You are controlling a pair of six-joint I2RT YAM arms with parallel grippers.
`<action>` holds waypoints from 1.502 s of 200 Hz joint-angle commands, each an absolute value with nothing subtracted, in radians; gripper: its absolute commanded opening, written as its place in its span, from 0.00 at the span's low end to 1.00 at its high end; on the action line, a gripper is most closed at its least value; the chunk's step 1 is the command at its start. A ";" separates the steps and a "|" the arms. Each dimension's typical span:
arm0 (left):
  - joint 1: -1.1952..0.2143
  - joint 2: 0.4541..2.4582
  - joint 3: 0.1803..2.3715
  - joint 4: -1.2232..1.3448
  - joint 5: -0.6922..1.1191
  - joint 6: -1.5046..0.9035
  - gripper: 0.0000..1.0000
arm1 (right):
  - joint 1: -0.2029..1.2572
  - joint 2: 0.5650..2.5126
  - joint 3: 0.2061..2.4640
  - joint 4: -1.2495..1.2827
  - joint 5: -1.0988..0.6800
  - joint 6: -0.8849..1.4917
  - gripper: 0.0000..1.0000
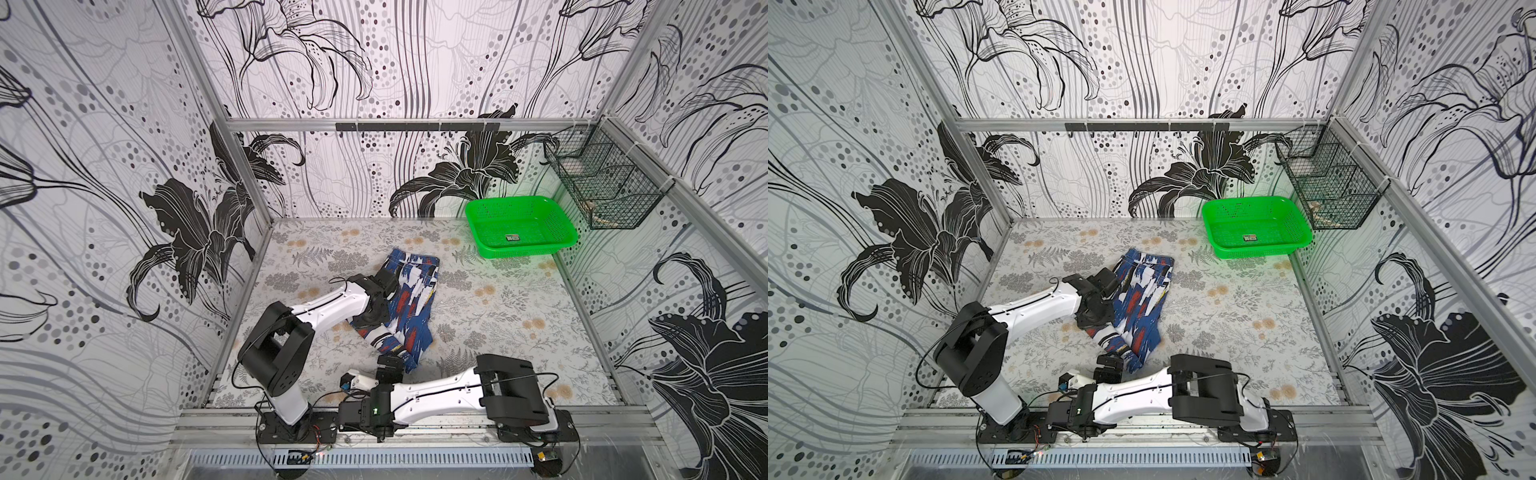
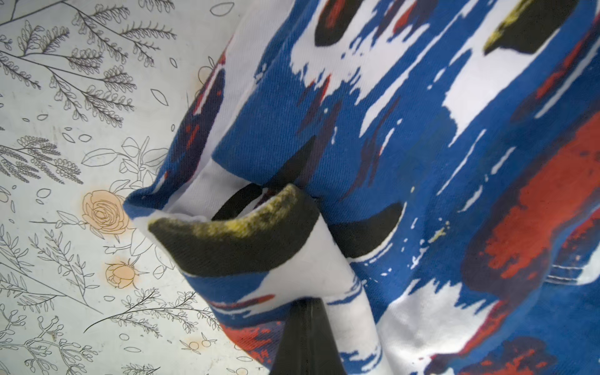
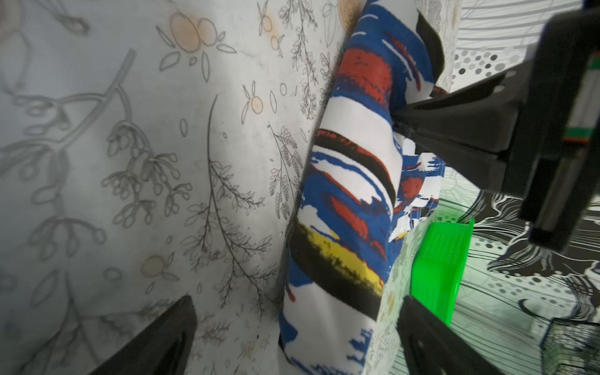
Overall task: Roll up the long pants
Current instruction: Roll the long pant at the center of the board.
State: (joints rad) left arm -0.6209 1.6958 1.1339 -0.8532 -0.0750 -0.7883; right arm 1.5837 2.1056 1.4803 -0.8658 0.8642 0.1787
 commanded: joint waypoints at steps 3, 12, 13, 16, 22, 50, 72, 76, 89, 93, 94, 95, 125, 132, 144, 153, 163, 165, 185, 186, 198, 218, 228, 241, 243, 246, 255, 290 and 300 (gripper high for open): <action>-0.615 1.698 1.164 -0.844 -0.080 -0.774 0.00 | 1.551 2.178 1.524 -0.967 0.879 0.246 0.90; -0.614 1.700 1.169 -0.845 -0.080 -0.773 0.00 | 1.540 2.196 1.507 -0.932 0.867 0.237 0.86; -0.614 1.700 1.169 -0.845 -0.080 -0.773 0.00 | 1.539 2.196 1.505 -0.929 0.867 0.235 0.86; -0.614 1.701 1.169 -0.847 -0.080 -0.773 0.00 | 1.534 2.201 1.500 -0.916 0.863 0.231 0.84; -0.614 1.703 1.172 -0.846 -0.080 -0.773 0.00 | 1.523 2.209 1.491 -0.901 0.860 0.231 0.79; -0.614 1.709 1.178 -0.848 -0.077 -0.776 0.00 | 1.453 2.221 1.458 -0.840 0.833 0.229 0.62; -0.614 1.706 1.176 -0.850 -0.080 -0.775 0.00 | 1.422 2.223 1.436 -0.807 0.818 0.213 0.47; -0.614 1.706 1.177 -0.850 -0.080 -0.776 0.00 | 1.418 2.225 1.435 -0.804 0.816 0.211 0.46; -0.612 1.704 1.174 -0.853 -0.083 -0.775 0.00 | 1.406 2.231 1.434 -0.804 0.814 0.209 0.47; -0.612 1.703 1.173 -0.852 -0.083 -0.775 0.00 | 1.403 2.233 1.434 -0.805 0.815 0.209 0.47; -0.612 1.703 1.172 -0.853 -0.083 -0.775 0.00 | 1.403 2.233 1.434 -0.805 0.816 0.208 0.47; -0.611 1.703 1.171 -0.853 -0.083 -0.774 0.00 | 1.402 2.234 1.434 -0.805 0.815 0.207 0.47; -0.611 1.691 1.162 -0.854 -0.081 -0.776 0.00 | 1.385 2.228 1.428 -0.800 0.773 0.199 0.12; -0.610 1.685 1.162 -0.857 -0.083 -0.777 0.00 | 1.379 2.213 1.420 -0.790 0.750 0.197 0.00; -0.609 1.672 1.166 -0.871 -0.084 -0.778 0.00 | 1.372 2.176 1.393 -0.756 0.703 0.178 0.00; -0.609 1.648 1.170 -0.888 -0.090 -0.775 0.00 | 1.363 2.138 1.367 -0.724 0.639 0.155 0.00; -0.608 1.614 1.179 -0.917 -0.111 -0.771 0.00 | 1.347 2.099 1.346 -0.709 0.545 0.141 0.00; -0.606 1.608 1.181 -0.923 -0.117 -0.769 0.00 | 1.345 2.096 1.344 -0.707 0.533 0.139 0.00; -0.572 1.532 1.194 -0.980 -0.147 -0.750 0.00 | 1.303 2.021 1.313 -0.695 0.287 0.136 0.00; -0.570 1.528 1.194 -0.983 -0.147 -0.749 0.00 | 1.301 2.018 1.311 -0.695 0.277 0.138 0.00; -0.531 1.492 1.197 -1.012 -0.140 -0.740 0.00 | 1.284 1.983 1.303 -0.691 0.159 0.155 0.00; -0.505 1.424 1.195 -1.044 -0.147 -0.728 0.00 | 1.275 1.941 1.304 -0.701 0.007 0.182 0.00; -0.497 1.396 1.194 -1.058 -0.148 -0.726 0.00 | 1.271 1.928 1.310 -0.710 -0.054 0.195 0.00; -0.494 1.366 1.193 -1.076 -0.149 -0.723 0.00 | 1.260 1.911 1.322 -0.717 -0.135 0.208 0.00; -0.492 1.362 1.191 -1.078 -0.149 -0.723 0.00 | 1.259 1.909 1.323 -0.717 -0.144 0.210 0.00; -0.494 1.358 1.192 -1.081 -0.149 -0.722 0.00 | 1.253 1.906 1.325 -0.717 -0.167 0.213 0.00; -0.492 1.347 1.185 -1.087 -0.146 -0.722 0.00 | 1.239 1.901 1.335 -0.717 -0.225 0.220 0.00; -0.492 1.319 1.135 -1.083 -0.135 -0.733 0.00 | 1.132 1.877 1.322 -0.660 -0.434 0.273 0.00; -0.492 1.310 1.124 -1.078 -0.132 -0.735 0.00 | 1.098 1.859 1.293 -0.616 -0.494 0.301 0.00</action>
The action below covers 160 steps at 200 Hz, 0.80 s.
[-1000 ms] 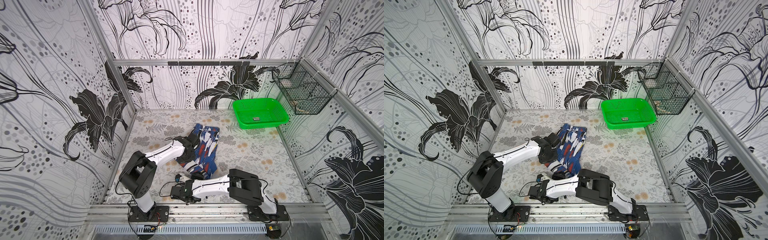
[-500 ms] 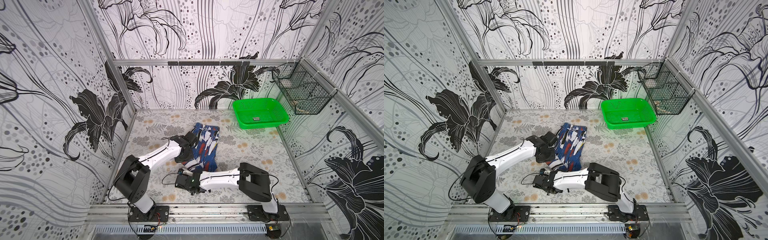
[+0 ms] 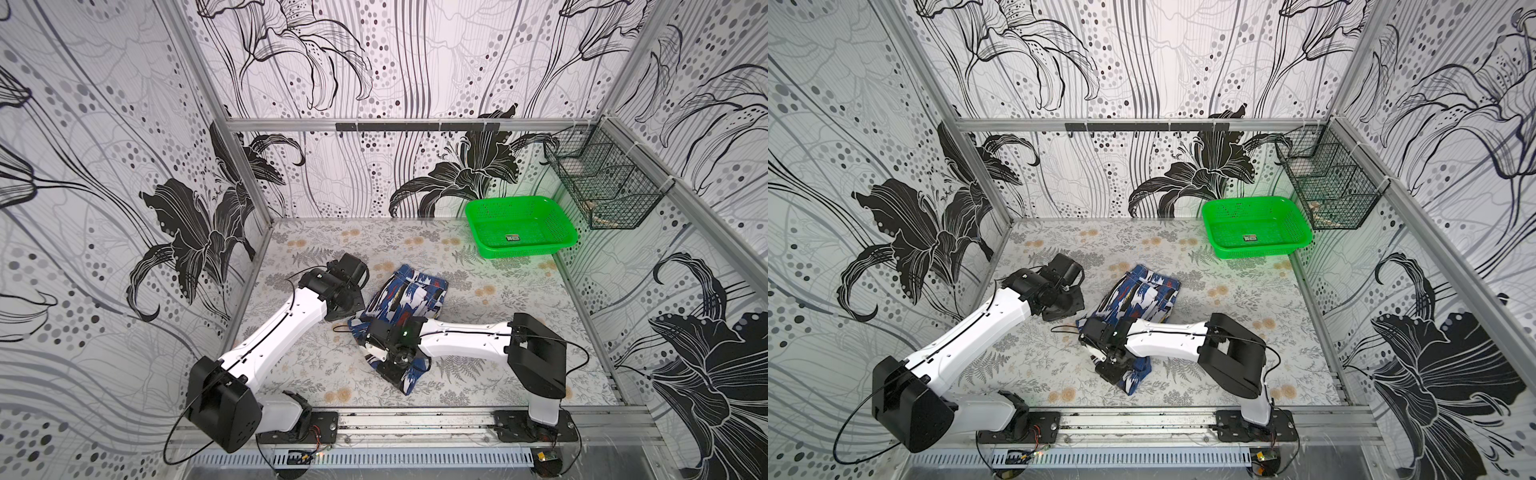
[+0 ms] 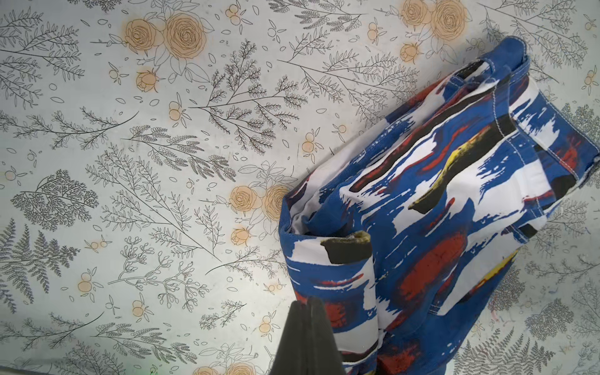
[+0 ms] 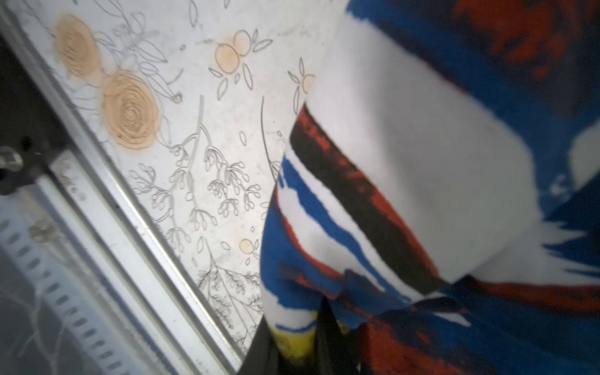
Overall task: Roll up the long pants
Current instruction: Roll the long pant at the center of the board.
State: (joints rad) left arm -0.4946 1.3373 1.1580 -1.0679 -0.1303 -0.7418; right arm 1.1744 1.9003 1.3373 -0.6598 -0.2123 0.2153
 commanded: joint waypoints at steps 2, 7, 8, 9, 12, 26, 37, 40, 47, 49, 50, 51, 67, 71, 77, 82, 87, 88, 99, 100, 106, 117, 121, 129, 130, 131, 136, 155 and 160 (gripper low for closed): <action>-0.492 1.308 1.122 -1.078 -0.132 -0.735 0.00 | 1.089 1.856 1.288 -0.607 -0.505 0.306 0.00; -0.492 1.306 1.119 -1.078 -0.130 -0.735 0.00 | 1.069 1.851 1.275 -0.588 -0.534 0.319 0.00; -0.492 1.306 1.118 -1.077 -0.130 -0.734 0.00 | 1.065 1.850 1.273 -0.585 -0.539 0.322 0.00; -0.492 1.306 1.118 -1.077 -0.129 -0.734 0.00 | 1.062 1.849 1.270 -0.582 -0.545 0.325 0.00; -0.492 1.305 1.117 -1.077 -0.129 -0.735 0.00 | 1.051 1.845 1.262 -0.571 -0.561 0.333 0.00; -0.492 1.305 1.117 -1.077 -0.127 -0.732 0.00 | 1.003 1.832 1.221 -0.515 -0.629 0.374 0.00; -0.492 1.308 1.118 -1.077 -0.126 -0.730 0.00 | 0.969 1.824 1.186 -0.466 -0.678 0.409 0.00; -0.492 1.310 1.118 -1.077 -0.125 -0.729 0.00 | 0.959 1.821 1.177 -0.453 -0.692 0.419 0.00; -0.492 1.312 1.120 -1.077 -0.124 -0.729 0.00 | 0.940 1.817 1.153 -0.420 -0.720 0.443 0.00; -0.492 1.313 1.119 -1.076 -0.123 -0.729 0.00 | 0.934 1.814 1.145 -0.410 -0.725 0.450 0.00; -0.492 1.313 1.120 -1.076 -0.124 -0.729 0.00 | 0.931 1.814 1.142 -0.404 -0.728 0.454 0.00; -0.492 1.313 1.120 -1.075 -0.123 -0.729 0.00 | 0.928 1.813 1.140 -0.401 -0.732 0.458 0.00; -0.492 1.320 1.121 -1.070 -0.120 -0.727 0.00 | 0.887 1.798 1.080 -0.321 -0.781 0.519 0.00; -0.492 1.323 1.120 -1.069 -0.118 -0.726 0.00 | 0.877 1.793 1.065 -0.301 -0.790 0.535 0.00; -0.491 1.327 1.120 -1.064 -0.115 -0.725 0.00 | 0.863 1.786 1.042 -0.270 -0.803 0.560 0.00; -0.492 1.331 1.119 -1.062 -0.112 -0.726 0.00 | 0.851 1.781 1.024 -0.241 -0.817 0.581 0.00; -0.492 1.335 1.119 -1.059 -0.108 -0.726 0.00 | 0.838 1.776 1.005 -0.210 -0.833 0.603 0.00; -0.492 1.335 1.120 -1.058 -0.108 -0.726 0.00 | 0.836 1.775 1.003 -0.204 -0.835 0.607 0.00; -0.492 1.343 1.117 -1.048 -0.100 -0.727 0.00 | 0.811 1.769 0.961 -0.147 -0.858 0.653 0.00; -0.492 1.343 1.117 -1.047 -0.099 -0.726 0.00 | 0.808 1.767 0.958 -0.143 -0.861 0.657 0.00; -0.491 1.348 1.114 -1.040 -0.095 -0.728 0.00 | 0.796 1.765 0.940 -0.114 -0.873 0.680 0.00; -0.492 1.357 1.107 -1.025 -0.086 -0.729 0.00 | 0.775 1.764 0.908 -0.059 -0.894 0.724 0.00; -0.492 1.362 1.105 -1.018 -0.082 -0.729 0.00 | 0.768 1.764 0.898 -0.042 -0.900 0.740 0.00; -0.492 1.371 1.099 -1.003 -0.070 -0.727 0.00 | 0.756 1.768 0.881 -0.008 -0.914 0.772 0.00; -0.492 1.372 1.099 -1.001 -0.069 -0.727 0.00 | 0.754 1.768 0.878 -0.004 -0.916 0.777 0.00; -0.492 1.373 1.099 -1.000 -0.067 -0.727 0.00 | 0.753 1.768 0.876 0.000 -0.917 0.779 0.00; -0.492 1.380 1.096 -0.993 -0.062 -0.726 0.00 | 0.747 1.770 0.867 0.020 -0.926 0.798 0.00; -0.493 1.409 1.089 -0.956 -0.046 -0.724 0.00 | 0.729 1.785 0.836 0.094 -0.950 0.882 0.00; -0.494 1.418 1.089 -0.943 -0.040 -0.723 0.00 | 0.726 1.792 0.826 0.124 -0.960 0.910 0.00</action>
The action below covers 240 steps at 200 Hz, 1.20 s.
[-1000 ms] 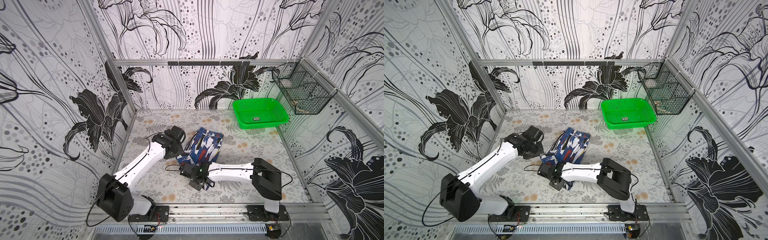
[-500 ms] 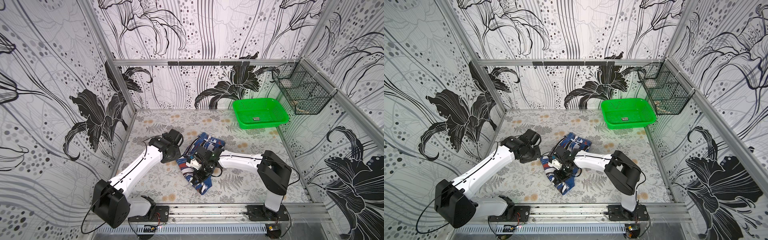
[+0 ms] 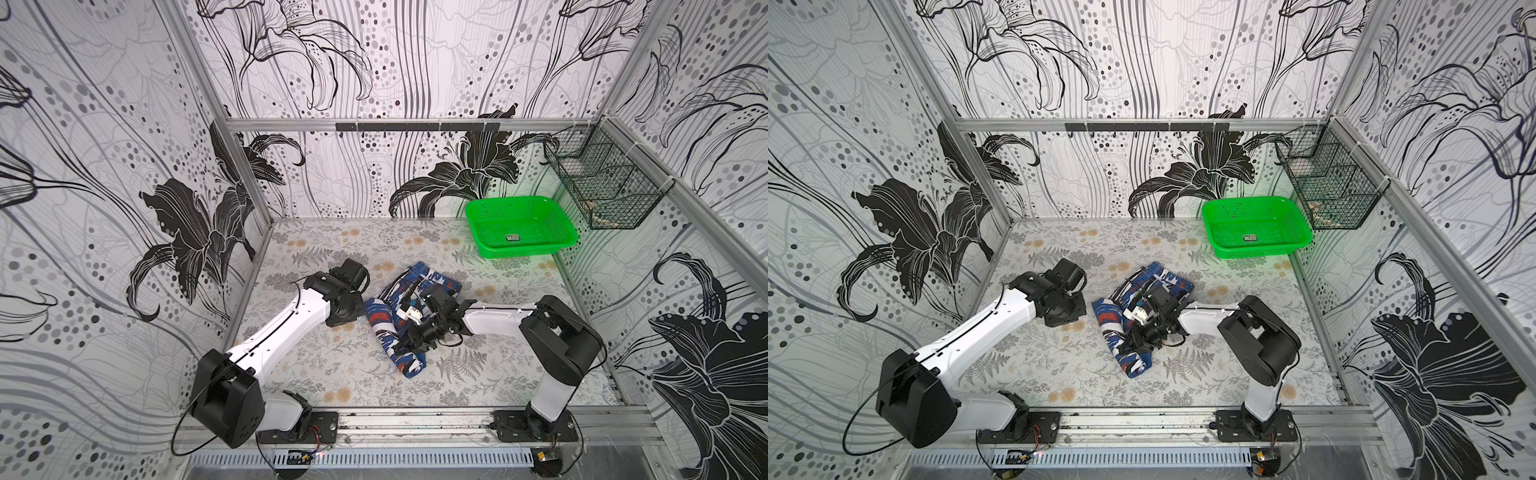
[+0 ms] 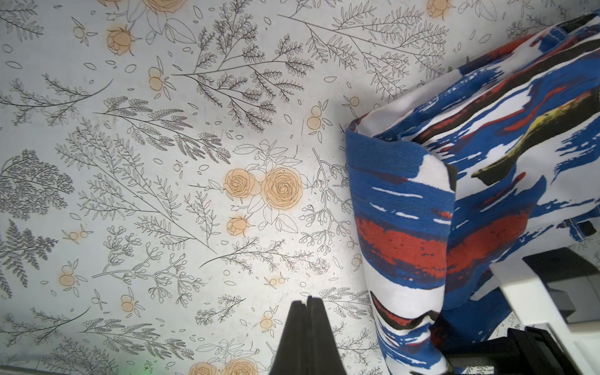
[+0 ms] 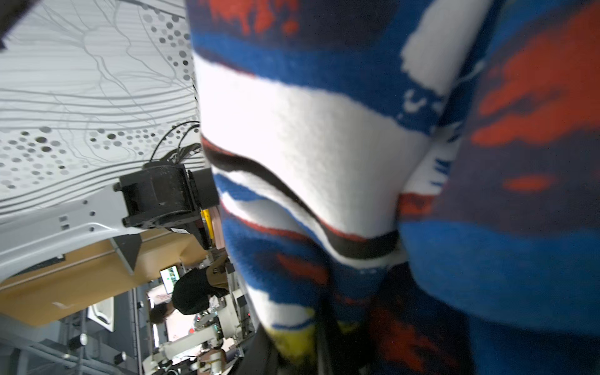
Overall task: Roll up the long pants
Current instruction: Roll the long pant at the center of the board.
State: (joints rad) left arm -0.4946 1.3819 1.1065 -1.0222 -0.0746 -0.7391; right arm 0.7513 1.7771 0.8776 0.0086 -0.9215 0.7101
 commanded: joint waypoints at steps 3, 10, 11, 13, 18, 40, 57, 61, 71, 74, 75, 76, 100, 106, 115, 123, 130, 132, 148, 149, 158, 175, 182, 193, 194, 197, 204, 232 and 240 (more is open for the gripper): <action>-0.494 1.422 1.089 -0.937 -0.036 -0.723 0.00 | 0.723 1.795 0.822 0.141 -0.966 0.925 0.00; -0.495 1.439 1.094 -0.924 -0.025 -0.724 0.00 | 0.720 1.803 0.810 0.180 -0.977 0.957 0.00; -0.495 1.441 1.095 -0.922 -0.024 -0.724 0.00 | 0.720 1.804 0.808 0.184 -0.977 0.962 0.00; -0.497 1.445 1.097 -0.918 -0.020 -0.724 0.00 | 0.720 1.805 0.804 0.195 -0.979 0.969 0.00; -0.500 1.457 1.103 -0.908 -0.013 -0.724 0.00 | 0.718 1.808 0.796 0.220 -0.982 0.993 0.00; -0.523 1.515 1.144 -0.883 -0.011 -0.724 0.00 | 0.716 1.805 0.775 0.290 -0.988 1.059 0.00; -0.544 1.568 1.181 -0.863 -0.011 -0.722 0.00 | 0.715 1.785 0.770 0.294 -0.987 1.074 0.00; -0.548 1.580 1.190 -0.857 -0.011 -0.722 0.00 | 0.715 1.778 0.769 0.291 -0.986 1.076 0.00; -0.559 1.622 1.216 -0.849 -0.011 -0.723 0.00 | 0.713 1.761 0.767 0.279 -0.983 1.074 0.00; -0.561 1.633 1.225 -0.848 -0.011 -0.723 0.00 | 0.713 1.756 0.767 0.274 -0.982 1.072 0.00; -0.563 1.636 1.228 -0.848 -0.012 -0.723 0.00 | 0.713 1.754 0.767 0.271 -0.982 1.071 0.00; -0.564 1.640 1.231 -0.848 -0.012 -0.723 0.00 | 0.713 1.752 0.767 0.268 -0.982 1.070 0.00; -0.589 1.715 1.283 -0.830 -0.010 -0.729 0.00 | 0.702 1.721 0.757 0.219 -0.973 1.045 0.00; -0.593 1.728 1.293 -0.825 -0.006 -0.730 0.00 | 0.697 1.716 0.751 0.214 -0.973 1.042 0.00; -0.598 1.749 1.305 -0.818 -0.003 -0.731 0.00 | 0.691 1.709 0.743 0.206 -0.973 1.036 0.00; -0.601 1.767 1.317 -0.815 0.000 -0.732 0.00 | 0.685 1.706 0.735 0.198 -0.973 1.030 0.00; -0.603 1.781 1.323 -0.811 0.000 -0.732 0.00 | 0.682 1.703 0.729 0.196 -0.974 1.027 0.00; -0.604 1.785 1.324 -0.809 0.001 -0.732 0.00 | 0.680 1.702 0.728 0.196 -0.973 1.025 0.00; -0.606 1.815 1.332 -0.796 0.004 -0.732 0.00 | 0.675 1.703 0.717 0.190 -0.972 1.017 0.00; -0.606 1.817 1.332 -0.795 0.004 -0.732 0.00 | 0.675 1.703 0.716 0.190 -0.971 1.017 0.00; -0.607 1.833 1.334 -0.787 0.007 -0.732 0.00 | 0.673 1.707 0.713 0.185 -0.970 1.013 0.00; -0.610 1.866 1.336 -0.764 0.018 -0.733 0.00 | 0.673 1.719 0.709 0.178 -0.964 1.008 0.00; -0.612 1.882 1.339 -0.756 0.021 -0.736 0.00 | 0.673 1.726 0.706 0.177 -0.962 1.006 0.00; -0.616 1.902 1.342 -0.740 0.026 -0.738 0.00 | 0.673 1.737 0.704 0.176 -0.960 1.007 0.00; -0.617 1.905 1.342 -0.739 0.027 -0.739 0.00 | 0.673 1.737 0.704 0.176 -0.960 1.007 0.00; -0.619 1.910 1.343 -0.736 0.028 -0.739 0.00 | 0.672 1.740 0.703 0.176 -0.960 1.008 0.00; -0.622 1.922 1.345 -0.726 0.030 -0.742 0.00 | 0.673 1.745 0.704 0.178 -0.961 1.007 0.00; -0.632 1.964 1.353 -0.700 0.034 -0.753 0.00 | 0.673 1.749 0.730 0.081 -0.930 0.944 0.00; -0.634 1.969 1.352 -0.693 0.034 -0.755 0.00 | 0.673 1.734 0.767 -0.038 -0.879 0.867 0.08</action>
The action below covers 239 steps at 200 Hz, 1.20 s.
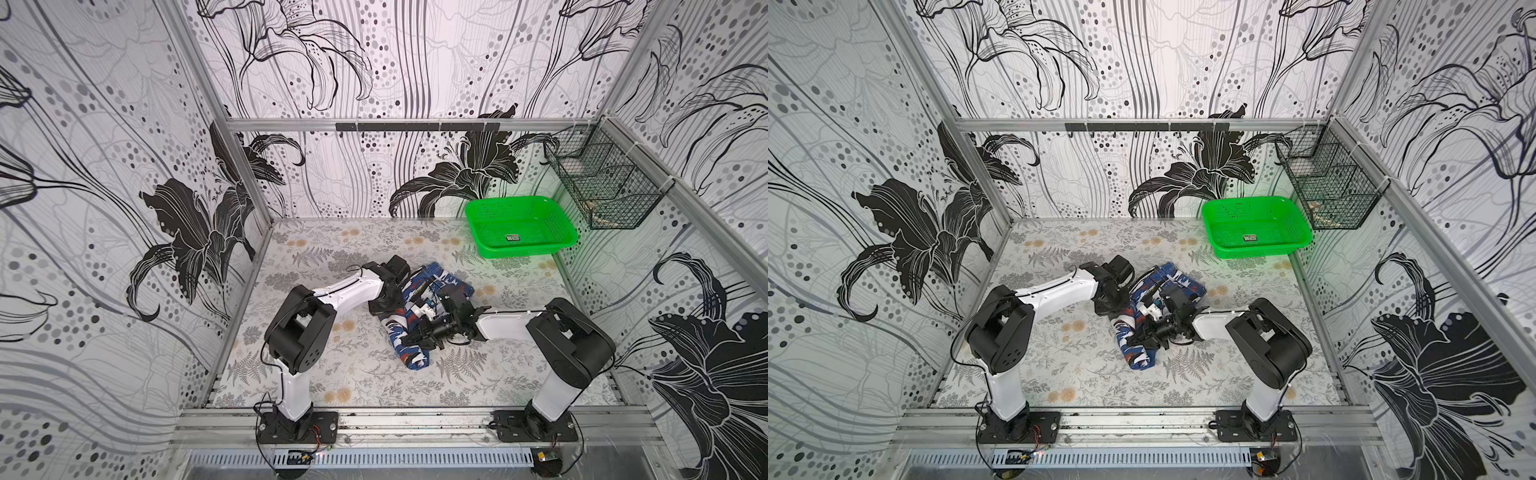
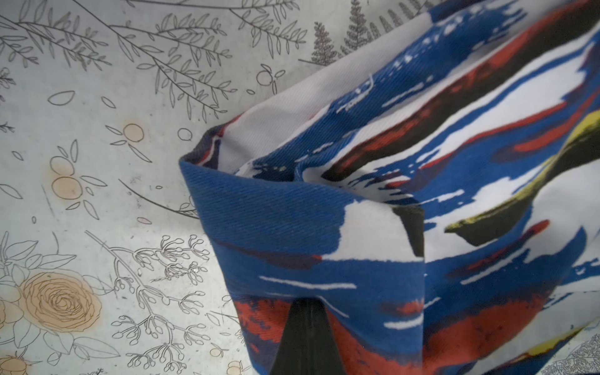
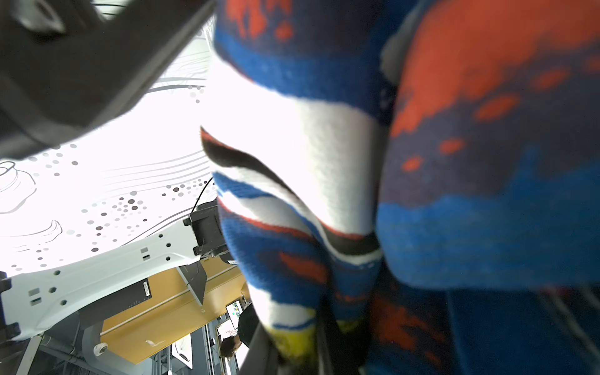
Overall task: Roll up the long pants
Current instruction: Roll the long pant at the center of the board.
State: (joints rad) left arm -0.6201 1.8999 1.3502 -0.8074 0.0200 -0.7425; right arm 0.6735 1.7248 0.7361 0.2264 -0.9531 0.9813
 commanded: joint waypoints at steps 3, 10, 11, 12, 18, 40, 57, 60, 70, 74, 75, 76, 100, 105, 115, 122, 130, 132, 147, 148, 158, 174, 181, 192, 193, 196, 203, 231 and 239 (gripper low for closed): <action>-0.634 1.971 1.351 -0.692 0.034 -0.756 0.00 | 0.673 1.726 0.785 -0.092 -0.852 0.825 0.12; -0.635 1.973 1.351 -0.688 0.035 -0.756 0.00 | 0.675 1.695 0.829 -0.229 -0.771 0.729 0.26; -0.634 1.975 1.351 -0.688 0.035 -0.755 0.00 | 0.675 1.695 0.829 -0.229 -0.771 0.729 0.26; -0.635 1.974 1.351 -0.688 0.034 -0.755 0.00 | 0.675 1.691 0.835 -0.244 -0.760 0.718 0.27; -0.635 1.976 1.350 -0.688 0.034 -0.756 0.00 | 0.678 1.662 0.865 -0.328 -0.692 0.658 0.35; -0.635 1.970 1.345 -0.687 0.031 -0.755 0.00 | 0.717 1.516 0.961 -0.554 -0.402 0.500 0.44; -0.635 1.963 1.341 -0.690 0.025 -0.752 0.00 | 0.846 1.420 1.041 -0.679 -0.098 0.393 0.55; -0.635 1.961 1.340 -0.690 0.025 -0.751 0.00 | 0.876 1.410 1.055 -0.698 -0.048 0.374 0.56; -0.635 1.957 1.338 -0.692 0.023 -0.750 0.00 | 0.972 1.393 1.105 -0.756 0.101 0.323 0.62; -0.635 1.956 1.338 -0.693 0.023 -0.749 0.00 | 1.013 1.393 1.121 -0.775 0.149 0.313 0.75; -0.635 1.956 1.338 -0.693 0.023 -0.749 0.00 | 1.020 1.394 1.123 -0.778 0.160 0.310 0.79; -0.635 1.956 1.338 -0.693 0.023 -0.750 0.00 | 1.029 1.394 1.127 -0.782 0.171 0.307 0.83; -0.635 1.952 1.335 -0.695 0.023 -0.748 0.00 | 1.197 1.467 1.221 -0.878 0.354 0.286 1.00; -0.635 1.951 1.335 -0.696 0.023 -0.748 0.00 | 1.225 1.494 1.243 -0.901 0.390 0.291 1.00; -0.635 1.948 1.336 -0.698 0.022 -0.749 0.00 | 1.278 1.562 1.288 -0.956 0.494 0.307 1.00; -0.635 1.947 1.337 -0.700 0.022 -0.749 0.00 | 1.320 1.613 1.314 -0.986 0.576 0.311 1.00; -0.635 1.945 1.339 -0.701 0.021 -0.748 0.00 | 1.366 1.680 1.348 -1.032 0.678 0.331 1.00; -0.635 1.945 1.340 -0.701 0.022 -0.748 0.00 | 1.376 1.703 1.357 -1.039 0.702 0.335 1.00; -0.635 1.945 1.347 -0.710 0.020 -0.747 0.00 | 1.444 1.838 1.431 -1.111 0.823 0.361 1.00; -0.635 1.945 1.347 -0.710 0.020 -0.746 0.00 | 1.447 1.847 1.437 -1.114 0.829 0.364 1.00; -0.634 1.947 1.352 -0.717 0.019 -0.743 0.00 | 1.476 1.939 1.497 -1.172 0.887 0.398 1.00; -0.635 1.946 1.358 -0.726 0.017 -0.741 0.00 | 1.517 2.053 1.581 -1.229 0.945 0.428 1.00; -0.634 1.944 1.359 -0.729 0.016 -0.739 0.00 | 1.520 2.093 1.616 -1.258 0.957 0.456 1.00; -0.634 1.942 1.362 -0.733 0.014 -0.738 0.00 | 1.520 2.152 1.657 -1.300 0.969 0.497 1.00; -0.634 1.942 1.362 -0.734 0.014 -0.738 0.00 | 1.519 2.157 1.659 -1.304 0.972 0.502 1.00; -0.634 1.942 1.363 -0.735 0.013 -0.738 0.00 | 1.519 2.169 1.667 -1.321 0.982 0.519 0.99; -0.634 1.941 1.364 -0.736 0.013 -0.738 0.00 | 1.514 2.209 1.689 -1.364 1.005 0.560 0.97; -0.634 1.937 1.365 -0.741 0.012 -0.738 0.00 | 1.479 2.319 1.708 -1.436 1.029 0.645 0.92; -0.634 1.939 1.366 -0.744 0.011 -0.737 0.00 | 1.467 2.335 1.694 -1.429 1.024 0.657 0.90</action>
State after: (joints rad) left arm -0.6285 1.9167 1.3617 -0.7422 0.0189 -0.7456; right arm 1.5032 2.2726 1.7031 -1.3014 0.9535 0.5446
